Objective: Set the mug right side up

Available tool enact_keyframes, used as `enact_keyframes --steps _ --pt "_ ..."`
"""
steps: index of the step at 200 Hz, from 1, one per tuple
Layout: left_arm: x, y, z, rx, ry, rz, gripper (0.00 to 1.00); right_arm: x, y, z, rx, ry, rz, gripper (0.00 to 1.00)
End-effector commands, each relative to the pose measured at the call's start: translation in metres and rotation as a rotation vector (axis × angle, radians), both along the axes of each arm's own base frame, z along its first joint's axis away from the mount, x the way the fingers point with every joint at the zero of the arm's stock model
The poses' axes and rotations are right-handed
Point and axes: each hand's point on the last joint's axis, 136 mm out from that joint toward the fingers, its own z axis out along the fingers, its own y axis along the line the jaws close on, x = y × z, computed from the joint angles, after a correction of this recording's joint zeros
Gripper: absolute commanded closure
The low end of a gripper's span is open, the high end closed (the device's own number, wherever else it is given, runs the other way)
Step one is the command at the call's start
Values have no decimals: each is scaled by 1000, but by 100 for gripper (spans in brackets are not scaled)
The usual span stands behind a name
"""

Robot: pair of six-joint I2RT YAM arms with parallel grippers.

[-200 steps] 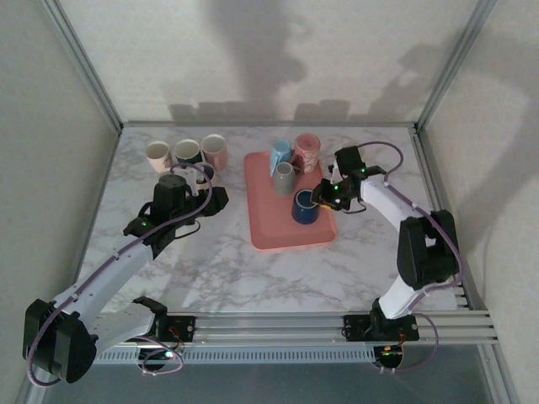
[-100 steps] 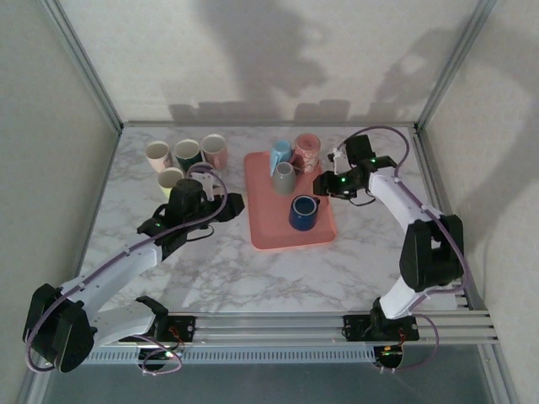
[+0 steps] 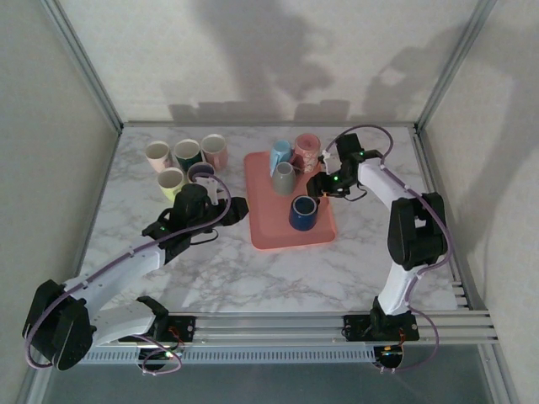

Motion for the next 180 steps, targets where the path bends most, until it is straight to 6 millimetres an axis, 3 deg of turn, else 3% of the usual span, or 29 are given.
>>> enact_keyframes --steps 1,40,110,147,180 --pt "3 -3 2 -6 -17 5 50 0 3 -6 -37 20 26 44" --pt "5 -5 1 -2 -13 3 50 -6 7 -7 -27 7 43 42" --pt "8 -8 -1 0 -4 -1 50 -13 -4 -21 -82 46 -18 41" --pt "8 -9 -2 3 1 -3 50 -22 -30 -27 -202 69 -130 41" --pt "8 -10 -5 8 7 -7 50 -41 -49 -17 -244 69 -235 41"
